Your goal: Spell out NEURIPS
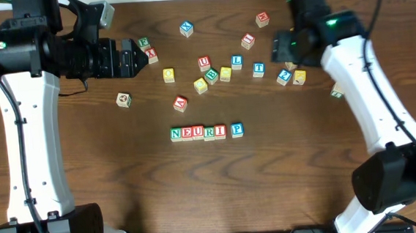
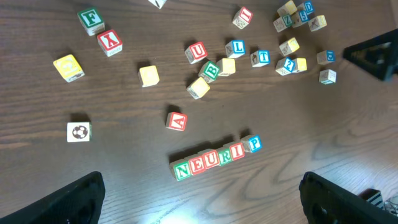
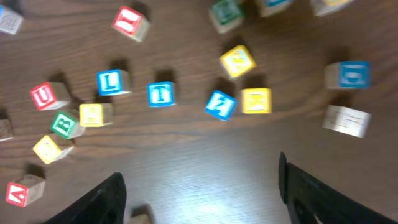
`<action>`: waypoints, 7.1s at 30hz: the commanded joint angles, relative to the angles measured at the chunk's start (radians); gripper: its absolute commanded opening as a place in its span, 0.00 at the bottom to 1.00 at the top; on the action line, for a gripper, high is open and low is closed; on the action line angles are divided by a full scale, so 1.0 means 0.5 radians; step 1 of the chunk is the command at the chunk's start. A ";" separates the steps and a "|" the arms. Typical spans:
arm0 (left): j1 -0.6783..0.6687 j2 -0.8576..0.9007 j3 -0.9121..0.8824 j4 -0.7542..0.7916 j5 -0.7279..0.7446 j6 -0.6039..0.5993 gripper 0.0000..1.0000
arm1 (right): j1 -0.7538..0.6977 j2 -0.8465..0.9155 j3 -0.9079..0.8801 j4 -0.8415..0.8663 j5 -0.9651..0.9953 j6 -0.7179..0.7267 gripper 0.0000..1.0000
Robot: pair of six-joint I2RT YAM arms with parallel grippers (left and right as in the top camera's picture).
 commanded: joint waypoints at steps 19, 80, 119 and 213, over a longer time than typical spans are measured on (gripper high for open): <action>0.007 -0.017 0.031 -0.005 0.018 0.028 0.98 | -0.155 0.900 0.822 -0.643 -0.151 -0.423 0.84; 0.007 -0.017 0.031 -0.005 0.018 0.028 0.98 | -0.236 1.337 0.787 -0.204 -0.063 -0.761 0.79; 0.007 -0.017 0.031 -0.005 0.018 0.029 0.98 | -0.224 1.337 0.787 -0.031 -0.159 -0.879 0.26; 0.007 -0.017 0.031 -0.005 0.018 0.028 0.98 | 0.367 -0.643 -1.887 1.138 -0.336 -0.107 0.19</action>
